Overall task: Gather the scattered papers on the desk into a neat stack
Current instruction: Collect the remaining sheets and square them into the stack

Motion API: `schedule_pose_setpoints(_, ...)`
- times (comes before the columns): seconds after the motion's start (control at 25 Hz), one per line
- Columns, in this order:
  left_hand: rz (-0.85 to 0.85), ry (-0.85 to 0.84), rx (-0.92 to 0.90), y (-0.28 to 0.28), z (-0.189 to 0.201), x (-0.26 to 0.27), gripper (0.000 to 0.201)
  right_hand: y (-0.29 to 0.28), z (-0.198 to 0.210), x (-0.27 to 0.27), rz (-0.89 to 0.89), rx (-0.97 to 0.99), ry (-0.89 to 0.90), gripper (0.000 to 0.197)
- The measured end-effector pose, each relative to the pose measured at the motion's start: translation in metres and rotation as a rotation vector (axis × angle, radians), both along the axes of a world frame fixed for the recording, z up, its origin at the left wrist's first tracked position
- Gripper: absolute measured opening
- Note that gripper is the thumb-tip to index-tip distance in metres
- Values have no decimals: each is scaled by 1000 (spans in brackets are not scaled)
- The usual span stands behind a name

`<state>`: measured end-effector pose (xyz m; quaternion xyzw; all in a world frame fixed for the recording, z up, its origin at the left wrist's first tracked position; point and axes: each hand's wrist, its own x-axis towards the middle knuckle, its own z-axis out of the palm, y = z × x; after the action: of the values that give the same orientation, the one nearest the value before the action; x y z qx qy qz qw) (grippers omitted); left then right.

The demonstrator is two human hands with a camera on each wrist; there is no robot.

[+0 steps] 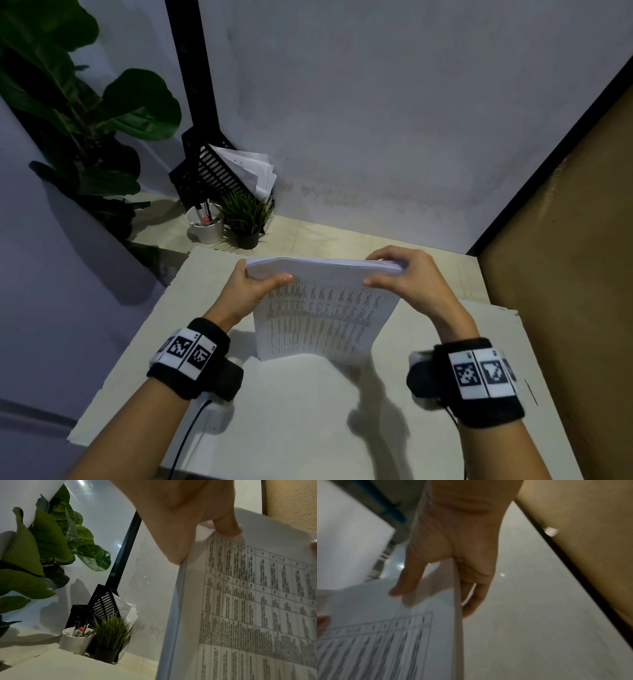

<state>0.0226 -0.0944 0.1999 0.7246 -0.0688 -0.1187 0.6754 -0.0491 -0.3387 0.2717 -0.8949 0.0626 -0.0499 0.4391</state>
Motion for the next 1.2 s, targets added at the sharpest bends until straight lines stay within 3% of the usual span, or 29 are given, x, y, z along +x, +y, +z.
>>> schedule_pose_setpoints(0.08, 34, 24, -19, -1, -4, 1, 88, 17, 20, 9, 131, -502, 159, 33)
schedule_pose_setpoints(0.16, 41, 6, -27, -2, -5, 1, 85, 40, 30, 23, 246, -734, 218, 43)
schedule_pose_setpoints(0.32, 24, -51, -32, -4, -2, 2, 72, 78, 25, 43, 389, -802, 176, 42)
schedule_pose_setpoints(0.44, 74, -93, 14, -8, 3, 1, 26, 84, 25, 44, 411, -826, 135, 31)
schedule_pose_setpoints(0.56, -75, -121, 52, -7, -3, -2, 26, 73, 37, 33, 419, -832, 86, 25)
schedule_pose_setpoints(0.64, -166, -63, 102, -1, -14, -5, 25, 53, 50, 26, 382, -756, 39, 24)
schedule_pose_setpoints(0.76, -269, 4, 254, 18, -35, -4, 60, 4, 64, 14, 290, -535, -68, 15)
schedule_pose_setpoints(0.8, -299, 12, 272, 25, -39, -5, 63, -13, 65, 9, 239, -423, -77, 10)
schedule_pose_setpoints(0.88, -304, 11, 243, 38, -45, -6, 61, -43, 59, -1, 134, -196, -76, 25)
schedule_pose_setpoints(0.96, -205, 37, 104, 42, -43, -4, 62, -64, 45, -8, 42, 20, -80, 22)
schedule_pose_setpoints(1.12, -112, 147, -378, 35, -29, -1, 62, -77, 4, -15, -112, 305, -116, 64)
schedule_pose_setpoints(1.2, -153, 100, -408, 26, -20, -4, 62, -73, -19, -19, -156, 417, -131, 66)
